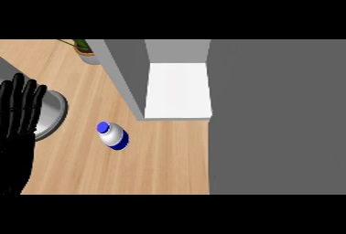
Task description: Pick up the bottled water, place it into the cabinet and close the cabinet
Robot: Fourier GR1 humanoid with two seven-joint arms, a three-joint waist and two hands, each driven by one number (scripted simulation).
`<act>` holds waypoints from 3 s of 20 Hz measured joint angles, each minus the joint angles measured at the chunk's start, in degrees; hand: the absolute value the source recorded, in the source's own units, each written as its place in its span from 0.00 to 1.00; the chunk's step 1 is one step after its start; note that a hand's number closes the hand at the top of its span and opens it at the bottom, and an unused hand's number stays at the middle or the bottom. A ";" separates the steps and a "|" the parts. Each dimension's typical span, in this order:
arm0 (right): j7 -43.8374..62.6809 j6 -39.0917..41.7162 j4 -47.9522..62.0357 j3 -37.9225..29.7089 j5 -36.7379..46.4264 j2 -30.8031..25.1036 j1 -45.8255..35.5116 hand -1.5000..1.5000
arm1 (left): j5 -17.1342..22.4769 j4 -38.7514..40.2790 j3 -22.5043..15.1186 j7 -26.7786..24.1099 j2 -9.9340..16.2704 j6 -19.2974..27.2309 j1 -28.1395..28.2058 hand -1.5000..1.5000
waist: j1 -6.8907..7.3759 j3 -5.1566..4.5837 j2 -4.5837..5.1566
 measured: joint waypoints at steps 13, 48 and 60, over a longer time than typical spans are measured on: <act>8.97 7.10 -10.55 3.94 -11.31 -0.31 15.15 0.00 | 2.63 -2.99 -20.36 12.53 -6.56 8.04 2.32 0.00 | -0.17 0.07 0.47; 13.71 16.03 -17.53 -5.82 -20.26 -1.96 26.62 0.00 | -9.51 -18.14 -36.92 27.54 -3.15 25.30 11.47 0.00 | -0.20 0.02 0.21; 11.33 18.97 -17.24 -9.19 -22.34 -3.00 29.99 0.00 | -2.57 -13.54 -25.39 20.00 1.07 22.84 16.18 0.00 | -0.44 -0.07 0.44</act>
